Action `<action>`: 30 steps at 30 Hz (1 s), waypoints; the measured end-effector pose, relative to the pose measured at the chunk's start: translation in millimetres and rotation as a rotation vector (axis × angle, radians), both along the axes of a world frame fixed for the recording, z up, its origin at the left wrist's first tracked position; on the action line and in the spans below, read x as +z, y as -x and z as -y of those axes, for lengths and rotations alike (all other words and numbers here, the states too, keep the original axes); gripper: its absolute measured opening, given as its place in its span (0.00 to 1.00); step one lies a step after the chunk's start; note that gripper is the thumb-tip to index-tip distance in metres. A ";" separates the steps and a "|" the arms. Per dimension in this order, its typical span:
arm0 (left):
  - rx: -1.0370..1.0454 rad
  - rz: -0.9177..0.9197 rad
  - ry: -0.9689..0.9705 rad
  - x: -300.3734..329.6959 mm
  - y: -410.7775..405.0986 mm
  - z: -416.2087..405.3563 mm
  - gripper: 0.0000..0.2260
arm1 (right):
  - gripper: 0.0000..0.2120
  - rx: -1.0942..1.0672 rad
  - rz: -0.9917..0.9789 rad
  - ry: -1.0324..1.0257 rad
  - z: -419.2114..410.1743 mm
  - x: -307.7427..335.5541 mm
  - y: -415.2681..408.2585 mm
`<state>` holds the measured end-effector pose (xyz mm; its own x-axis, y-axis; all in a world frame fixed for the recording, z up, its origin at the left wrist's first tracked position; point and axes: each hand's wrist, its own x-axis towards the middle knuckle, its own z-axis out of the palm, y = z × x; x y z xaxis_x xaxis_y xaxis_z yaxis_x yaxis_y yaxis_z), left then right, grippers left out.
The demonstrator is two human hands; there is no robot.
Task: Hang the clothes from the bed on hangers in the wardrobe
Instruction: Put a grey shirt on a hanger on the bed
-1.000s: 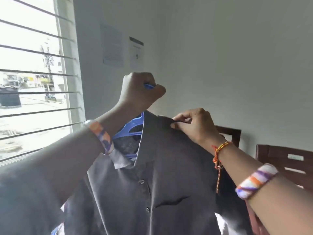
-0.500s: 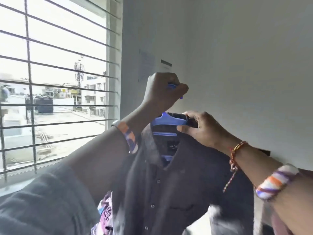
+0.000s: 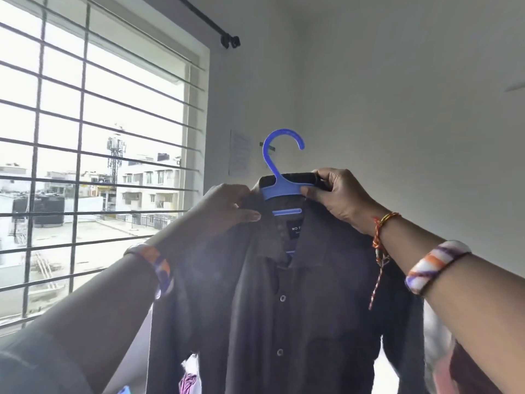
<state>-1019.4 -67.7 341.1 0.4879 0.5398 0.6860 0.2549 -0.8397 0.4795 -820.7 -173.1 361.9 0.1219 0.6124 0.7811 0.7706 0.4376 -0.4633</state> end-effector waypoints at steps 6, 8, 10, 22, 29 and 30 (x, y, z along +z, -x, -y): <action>-0.075 0.132 -0.136 4.1 6.4 45.5 0.07 | 0.13 -0.036 -0.018 0.204 92.3 5.6 6.2; -0.080 0.165 -0.176 4.7 0.4 61.9 0.06 | 0.16 -0.158 -0.022 0.308 131.8 0.3 -10.1; -0.126 0.200 -0.177 4.7 -9.7 78.4 0.08 | 0.16 -0.304 -0.028 0.369 172.0 -9.1 -28.0; -0.583 0.008 -0.321 5.1 -130.9 270.7 0.18 | 0.24 -0.842 -0.185 0.329 444.4 -25.3 -45.3; -0.954 -0.086 -0.426 22.7 -188.5 475.7 0.20 | 0.28 -1.181 -0.214 0.427 671.1 -31.4 -18.8; -1.019 -0.094 -0.419 25.7 -196.4 505.7 0.21 | 0.27 -1.230 -0.239 0.421 705.8 -31.0 -10.1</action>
